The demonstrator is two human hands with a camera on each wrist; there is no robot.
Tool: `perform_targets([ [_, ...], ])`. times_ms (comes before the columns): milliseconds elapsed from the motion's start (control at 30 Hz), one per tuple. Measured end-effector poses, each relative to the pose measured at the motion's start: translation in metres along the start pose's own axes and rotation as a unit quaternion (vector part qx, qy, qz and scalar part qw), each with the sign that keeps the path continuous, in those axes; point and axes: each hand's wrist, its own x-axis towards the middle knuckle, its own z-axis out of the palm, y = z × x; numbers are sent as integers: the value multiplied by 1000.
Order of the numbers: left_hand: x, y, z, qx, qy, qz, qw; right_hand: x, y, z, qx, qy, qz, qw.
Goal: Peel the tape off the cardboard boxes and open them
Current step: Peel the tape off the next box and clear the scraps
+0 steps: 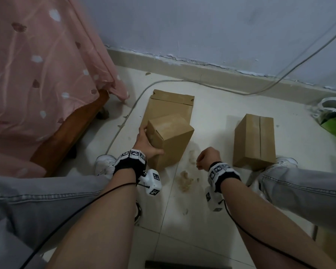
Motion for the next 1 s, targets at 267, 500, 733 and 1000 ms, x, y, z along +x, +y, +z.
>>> perform_targets([
  [267,6,2,3,-2,-6,-7,1000,-4,9,67,-48,-21,-12,999],
  [500,10,-3,8,-1,-9,2,1000,4,16,69,-99,-15,-20,995],
  [733,6,-13,12,-1,-7,-6,1000,5,14,72,-88,6,-22,996],
  [1000,4,-20,13,-17,-8,-9,1000,5,7,71,-100,8,-46,994],
])
